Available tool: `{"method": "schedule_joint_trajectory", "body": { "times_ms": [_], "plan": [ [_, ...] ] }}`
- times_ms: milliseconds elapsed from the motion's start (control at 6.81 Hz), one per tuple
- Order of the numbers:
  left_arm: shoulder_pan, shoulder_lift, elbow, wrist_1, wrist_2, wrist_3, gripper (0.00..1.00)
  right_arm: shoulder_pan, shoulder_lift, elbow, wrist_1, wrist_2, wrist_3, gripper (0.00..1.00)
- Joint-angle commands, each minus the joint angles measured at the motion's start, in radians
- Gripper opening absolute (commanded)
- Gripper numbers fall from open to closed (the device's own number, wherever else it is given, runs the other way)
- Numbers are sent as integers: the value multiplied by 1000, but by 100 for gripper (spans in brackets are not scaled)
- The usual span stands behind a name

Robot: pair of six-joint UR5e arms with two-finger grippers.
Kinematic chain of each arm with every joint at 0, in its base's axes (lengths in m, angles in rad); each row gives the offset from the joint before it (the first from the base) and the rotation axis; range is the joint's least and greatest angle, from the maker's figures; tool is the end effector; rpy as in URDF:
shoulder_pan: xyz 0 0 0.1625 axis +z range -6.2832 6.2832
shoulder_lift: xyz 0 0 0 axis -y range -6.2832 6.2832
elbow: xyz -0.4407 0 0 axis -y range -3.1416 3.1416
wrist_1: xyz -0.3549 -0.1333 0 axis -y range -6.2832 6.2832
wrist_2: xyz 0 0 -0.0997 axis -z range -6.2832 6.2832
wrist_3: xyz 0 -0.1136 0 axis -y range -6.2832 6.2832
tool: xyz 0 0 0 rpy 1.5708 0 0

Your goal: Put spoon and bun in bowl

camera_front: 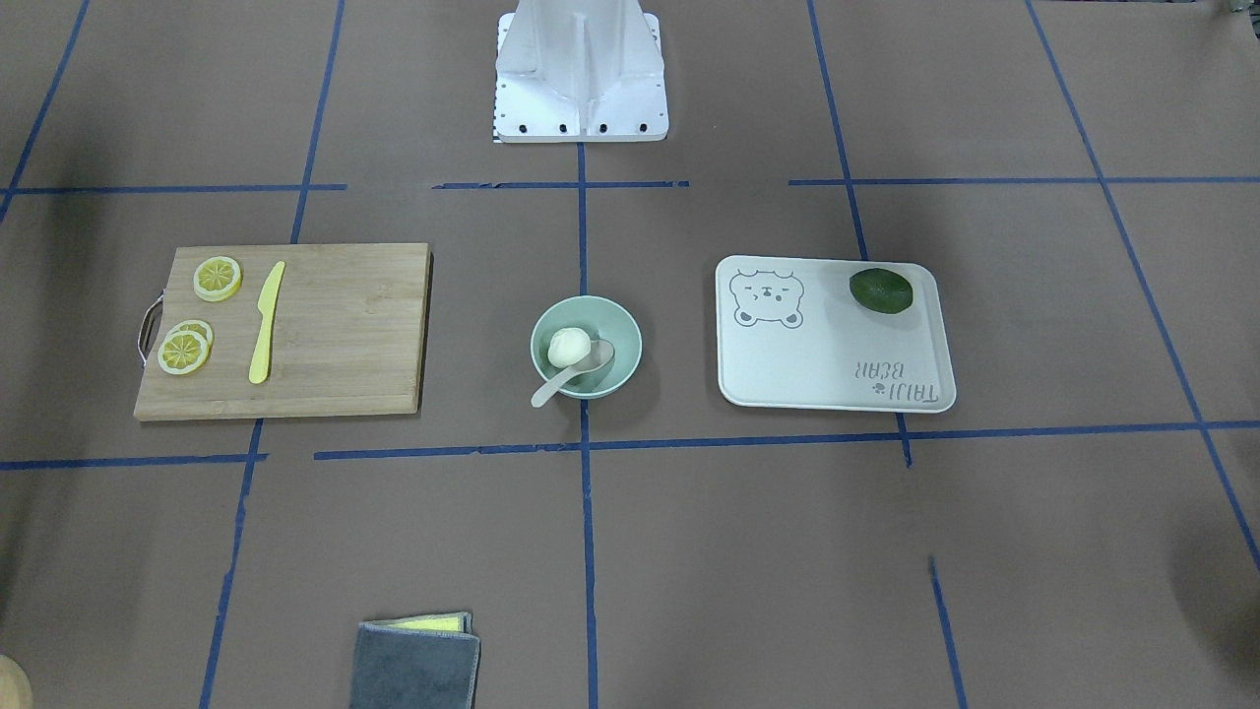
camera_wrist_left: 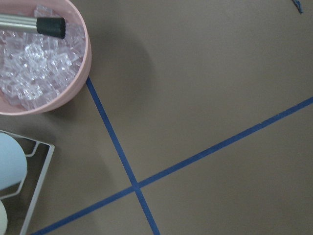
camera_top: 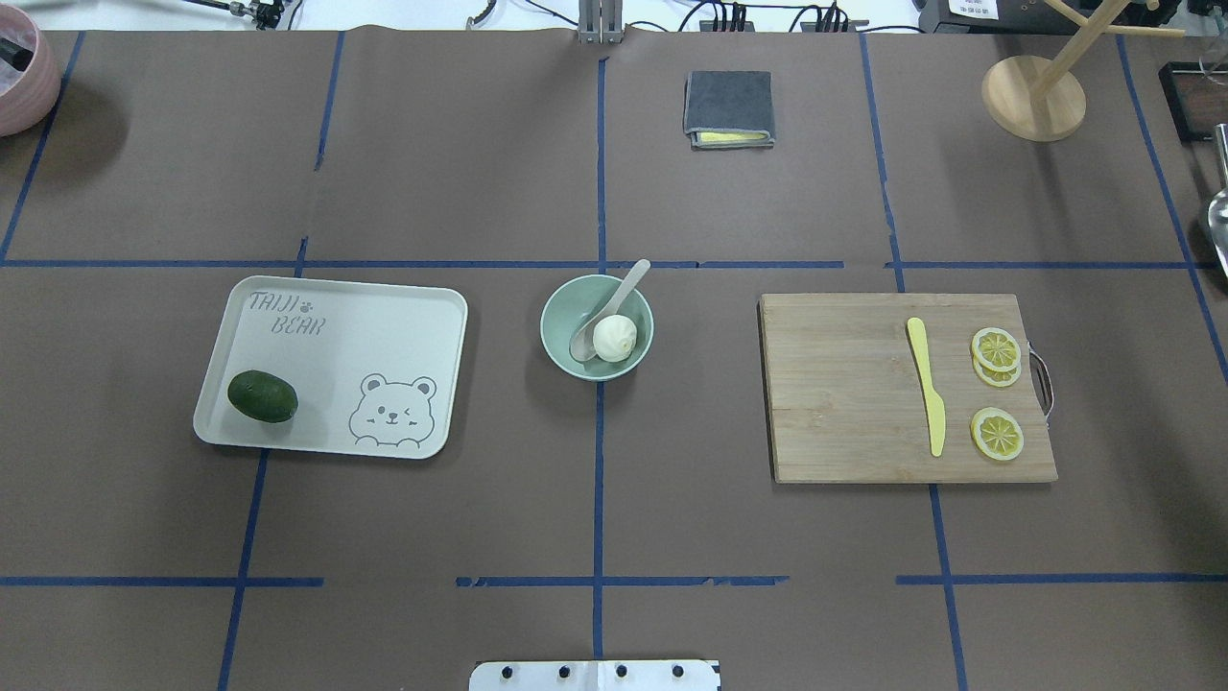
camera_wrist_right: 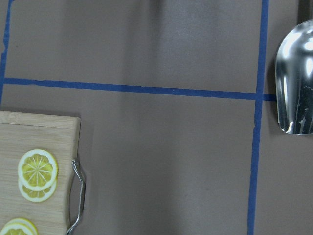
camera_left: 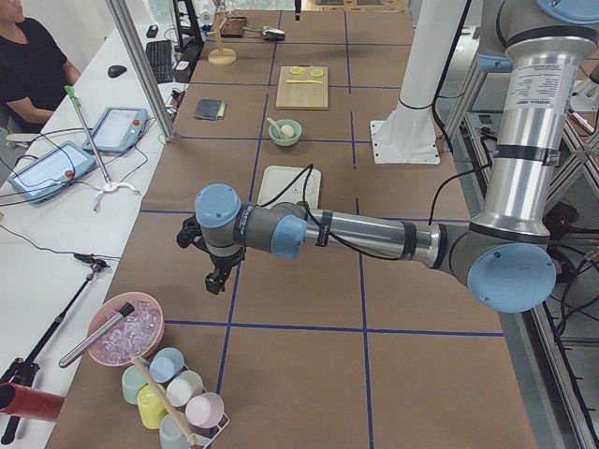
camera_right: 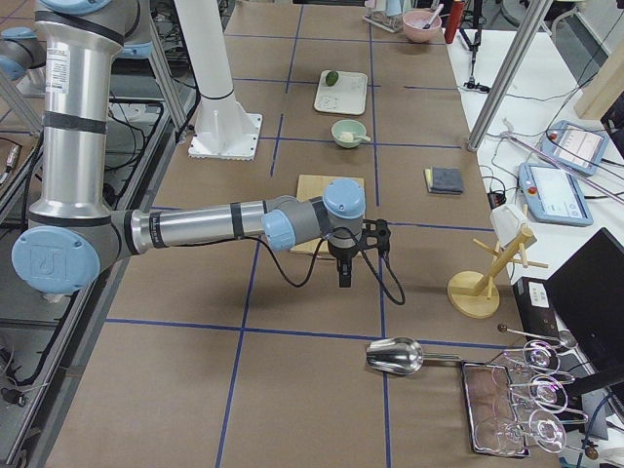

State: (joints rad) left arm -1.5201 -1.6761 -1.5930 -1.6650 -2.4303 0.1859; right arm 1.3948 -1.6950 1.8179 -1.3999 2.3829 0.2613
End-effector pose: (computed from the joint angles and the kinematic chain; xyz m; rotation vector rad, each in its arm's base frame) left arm -0.0212 -0.5136 0.6060 0.2663 0.8434 0.3163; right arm -0.0227 -0.4182 0.6022 0.0959 -0.8466 -0.0392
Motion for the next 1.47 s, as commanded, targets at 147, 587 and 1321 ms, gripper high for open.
{"method": "schedule_joint_trajectory", "body": {
  "times_ms": [147,587,1321],
  "plan": [
    [-37,3,-4,76,-10,0,99,36,9,-2,-114,1,-146,100],
    [-46,44,-56,125,-15,0,100,35,9,-2,-108,-5,-143,100],
    [-49,67,-91,107,-18,1,100,33,44,-83,-100,-8,-145,100]
  ]
}}
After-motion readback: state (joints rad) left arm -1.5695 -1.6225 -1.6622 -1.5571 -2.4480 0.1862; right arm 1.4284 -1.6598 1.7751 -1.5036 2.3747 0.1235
